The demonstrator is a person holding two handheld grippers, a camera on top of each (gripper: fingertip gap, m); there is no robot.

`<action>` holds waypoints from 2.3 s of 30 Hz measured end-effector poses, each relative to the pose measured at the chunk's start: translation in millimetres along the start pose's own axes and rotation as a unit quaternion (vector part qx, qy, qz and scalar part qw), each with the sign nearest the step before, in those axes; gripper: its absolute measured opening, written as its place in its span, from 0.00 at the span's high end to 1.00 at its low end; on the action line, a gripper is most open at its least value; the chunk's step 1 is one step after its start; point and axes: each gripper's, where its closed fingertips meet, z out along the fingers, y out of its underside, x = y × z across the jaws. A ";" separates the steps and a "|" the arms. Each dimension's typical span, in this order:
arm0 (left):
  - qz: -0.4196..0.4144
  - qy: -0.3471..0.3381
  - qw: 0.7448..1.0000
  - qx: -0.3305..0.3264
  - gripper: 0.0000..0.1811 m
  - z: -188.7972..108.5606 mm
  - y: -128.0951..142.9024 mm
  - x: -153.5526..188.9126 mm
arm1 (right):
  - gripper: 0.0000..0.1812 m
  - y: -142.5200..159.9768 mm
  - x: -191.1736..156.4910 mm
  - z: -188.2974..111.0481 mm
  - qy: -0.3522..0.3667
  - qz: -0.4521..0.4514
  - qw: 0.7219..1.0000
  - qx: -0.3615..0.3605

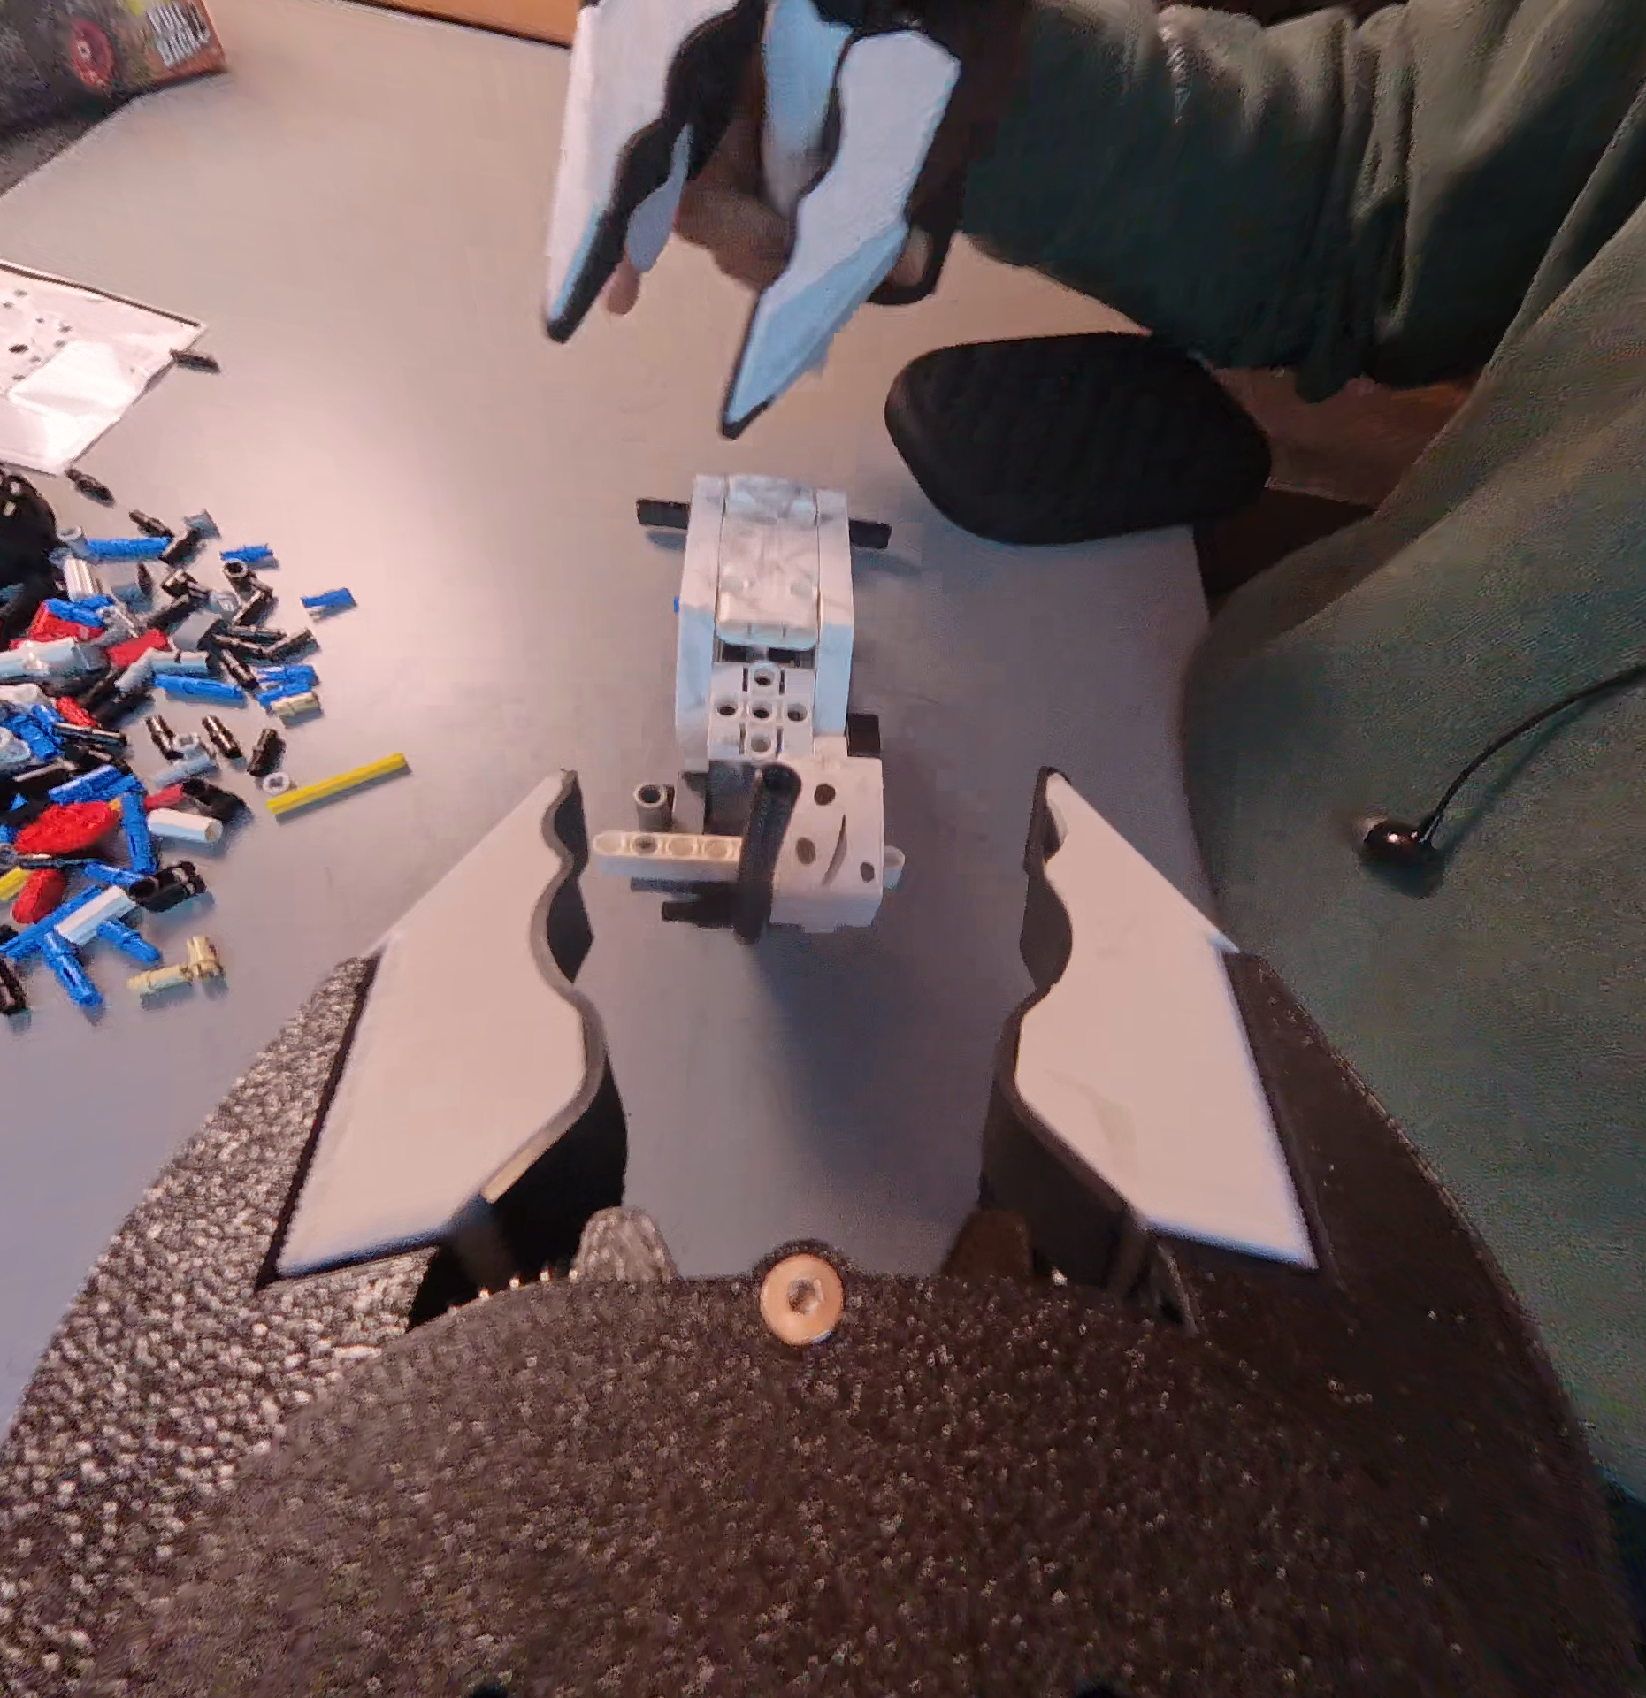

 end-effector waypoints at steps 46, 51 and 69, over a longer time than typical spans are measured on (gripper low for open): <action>-0.001 -0.062 0.998 0.022 0.44 34.6 9.4 -32.3 | 0.94 36.4 -71.1 20.1 -0.139 -0.142 0.975 -0.096; 0.039 -0.050 0.995 -0.077 0.46 67.0 25.2 -32.3 | 0.94 33.1 -66.1 17.2 -0.129 -0.078 0.982 -0.110; 0.001 -0.039 0.997 -0.066 0.62 77.2 21.4 -29.1 | 0.96 37.8 -72.7 13.5 -0.112 0.033 0.987 -0.111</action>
